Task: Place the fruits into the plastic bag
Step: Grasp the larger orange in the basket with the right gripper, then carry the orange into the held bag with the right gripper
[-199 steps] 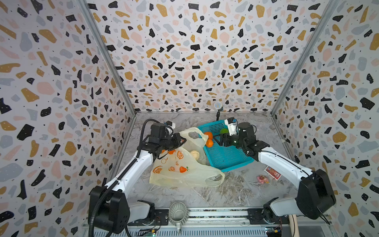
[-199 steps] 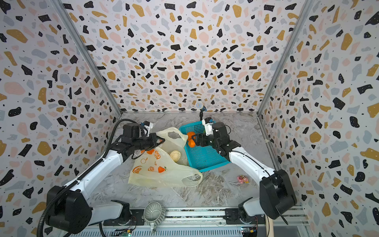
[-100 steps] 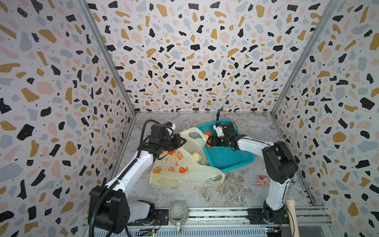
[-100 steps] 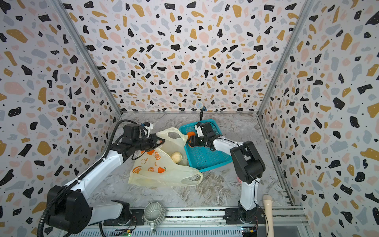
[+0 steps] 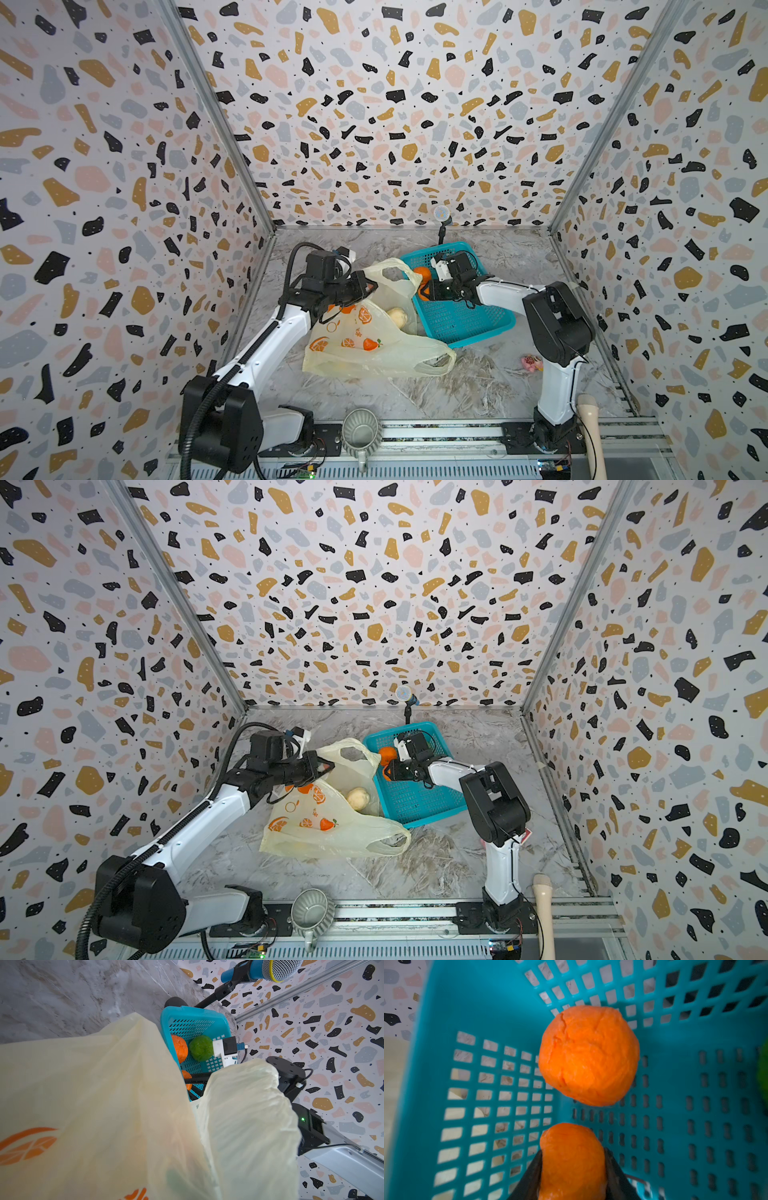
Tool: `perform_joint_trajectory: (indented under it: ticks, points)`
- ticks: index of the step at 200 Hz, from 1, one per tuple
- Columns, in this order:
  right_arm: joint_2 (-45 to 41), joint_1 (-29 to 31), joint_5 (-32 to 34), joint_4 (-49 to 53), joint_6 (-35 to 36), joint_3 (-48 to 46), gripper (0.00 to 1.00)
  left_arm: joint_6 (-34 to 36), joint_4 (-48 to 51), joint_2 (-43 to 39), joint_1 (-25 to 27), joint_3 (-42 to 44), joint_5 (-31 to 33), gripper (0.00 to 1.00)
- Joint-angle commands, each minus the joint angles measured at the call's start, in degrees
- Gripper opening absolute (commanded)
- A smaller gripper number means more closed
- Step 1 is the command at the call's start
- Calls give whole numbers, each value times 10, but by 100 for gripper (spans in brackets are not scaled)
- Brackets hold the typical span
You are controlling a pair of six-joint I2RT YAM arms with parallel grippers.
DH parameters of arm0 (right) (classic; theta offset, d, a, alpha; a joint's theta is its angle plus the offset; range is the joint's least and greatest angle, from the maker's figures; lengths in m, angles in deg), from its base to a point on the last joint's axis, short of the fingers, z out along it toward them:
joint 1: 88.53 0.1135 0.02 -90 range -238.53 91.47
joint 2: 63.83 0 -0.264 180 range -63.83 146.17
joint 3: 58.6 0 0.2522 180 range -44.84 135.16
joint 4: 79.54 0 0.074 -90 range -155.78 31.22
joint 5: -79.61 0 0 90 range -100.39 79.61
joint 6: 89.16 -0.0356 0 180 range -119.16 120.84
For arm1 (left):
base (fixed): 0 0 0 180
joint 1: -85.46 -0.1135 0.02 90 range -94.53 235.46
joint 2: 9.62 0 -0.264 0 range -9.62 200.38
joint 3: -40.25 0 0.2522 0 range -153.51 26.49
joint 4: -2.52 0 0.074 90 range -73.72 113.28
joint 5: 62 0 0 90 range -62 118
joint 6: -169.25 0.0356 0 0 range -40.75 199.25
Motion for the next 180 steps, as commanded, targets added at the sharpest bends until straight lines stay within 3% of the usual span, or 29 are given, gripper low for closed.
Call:
perform_joint_trajectory:
  ticks: [1,23,50,86,118,149,180]
  points:
    - [-74,-1,21,-9,1,-25,31,10,-9,2,1,4,-5,0]
    - [-135,-1,18,-6,9,-63,32,9,-12,4,1,7,-6,0]
    - [-235,7,-40,-20,32,-122,33,9,-14,3,2,5,-7,0]
    - [-306,70,-83,-5,76,-157,33,12,-14,7,1,-3,-6,0]
    - [-255,133,-102,-10,79,-132,34,9,-12,11,2,-6,-1,0]
    - [-147,213,-93,33,123,-28,35,8,-7,3,2,-5,1,0]
    - [-93,270,-82,74,179,45,46,11,2,-5,2,-3,5,0]
